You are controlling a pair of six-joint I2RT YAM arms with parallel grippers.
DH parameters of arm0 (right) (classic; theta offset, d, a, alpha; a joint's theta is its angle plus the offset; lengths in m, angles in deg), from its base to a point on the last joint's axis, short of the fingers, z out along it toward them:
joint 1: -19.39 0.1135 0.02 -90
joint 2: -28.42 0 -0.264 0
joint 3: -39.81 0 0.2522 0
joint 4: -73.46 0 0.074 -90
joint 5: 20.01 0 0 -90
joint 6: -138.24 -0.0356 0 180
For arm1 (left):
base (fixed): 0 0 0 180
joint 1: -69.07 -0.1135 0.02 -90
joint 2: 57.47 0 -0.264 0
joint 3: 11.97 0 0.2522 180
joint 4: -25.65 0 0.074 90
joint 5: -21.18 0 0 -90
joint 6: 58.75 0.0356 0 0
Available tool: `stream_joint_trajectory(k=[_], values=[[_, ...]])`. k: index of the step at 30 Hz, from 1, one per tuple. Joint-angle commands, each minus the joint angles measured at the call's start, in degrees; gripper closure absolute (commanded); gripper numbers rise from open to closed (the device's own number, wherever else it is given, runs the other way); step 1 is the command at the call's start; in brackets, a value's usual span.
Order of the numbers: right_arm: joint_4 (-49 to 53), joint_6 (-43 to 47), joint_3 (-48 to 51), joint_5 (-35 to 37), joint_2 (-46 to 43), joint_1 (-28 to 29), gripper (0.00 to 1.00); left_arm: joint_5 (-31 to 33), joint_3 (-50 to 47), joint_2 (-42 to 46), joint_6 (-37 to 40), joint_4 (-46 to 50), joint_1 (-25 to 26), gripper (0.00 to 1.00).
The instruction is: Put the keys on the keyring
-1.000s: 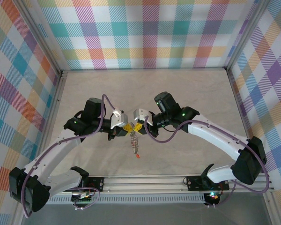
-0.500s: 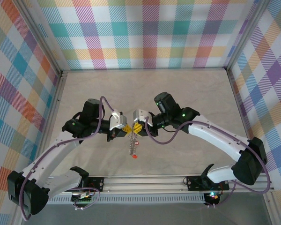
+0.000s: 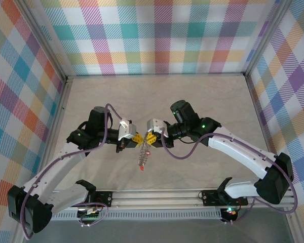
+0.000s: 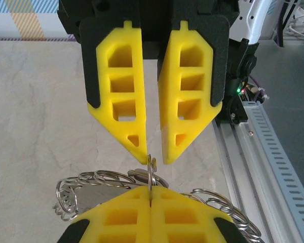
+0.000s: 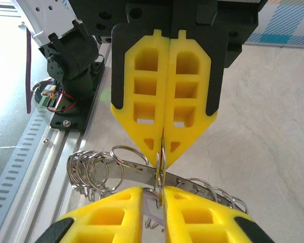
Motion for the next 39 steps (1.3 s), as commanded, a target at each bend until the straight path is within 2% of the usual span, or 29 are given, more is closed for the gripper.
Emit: stream_joint_trajectory(k=[1,12,18,22,24,27,28,29,31,39], values=[[-0.2,0.6,0.7,-2.1,-0.5,0.4,0.83,-3.3,-0.7,1.8,-1.1,-4.2,0.5,1.0],[-4.4,-1.6,1.3,-4.5,1.1,0.7,0.85,-3.3,-0.8,1.6,-3.4,-6.7,0.5,1.0],[-6.4,-2.7,2.5,-4.1,1.4,0.9,0.87,-2.9,-2.2,1.8,-5.6,-11.1,0.6,1.0],[-6.9,-2.3,3.0,-3.2,1.2,0.9,0.98,-2.0,-3.3,2.2,-7.3,-13.5,0.6,1.0],[-5.8,-1.5,2.9,-2.0,0.9,0.9,0.99,-0.4,-3.0,1.9,-6.5,-12.0,0.6,1.0],[-2.8,0.8,2.2,-0.1,0.6,0.9,1.0,1.4,-0.5,1.1,-2.1,-3.0,0.6,1.0],[-1.1,1.9,1.6,0.3,0.8,0.9,1.0,2.5,0.0,1.0,-1.5,-1.4,0.6,0.99],[0.6,2.9,0.9,0.6,0.9,0.9,1.0,3.4,0.2,1.1,-0.7,-0.1,0.6,0.94],[3.8,4.8,-0.7,1.5,1.4,0.9,1.0,5.0,0.0,1.1,0.3,1.0,0.6,0.84],[9.1,7.9,-5.8,3.5,4.2,1.2,1.0,7.0,1.8,-1.3,-1.3,1.3,1.3,0.82]])
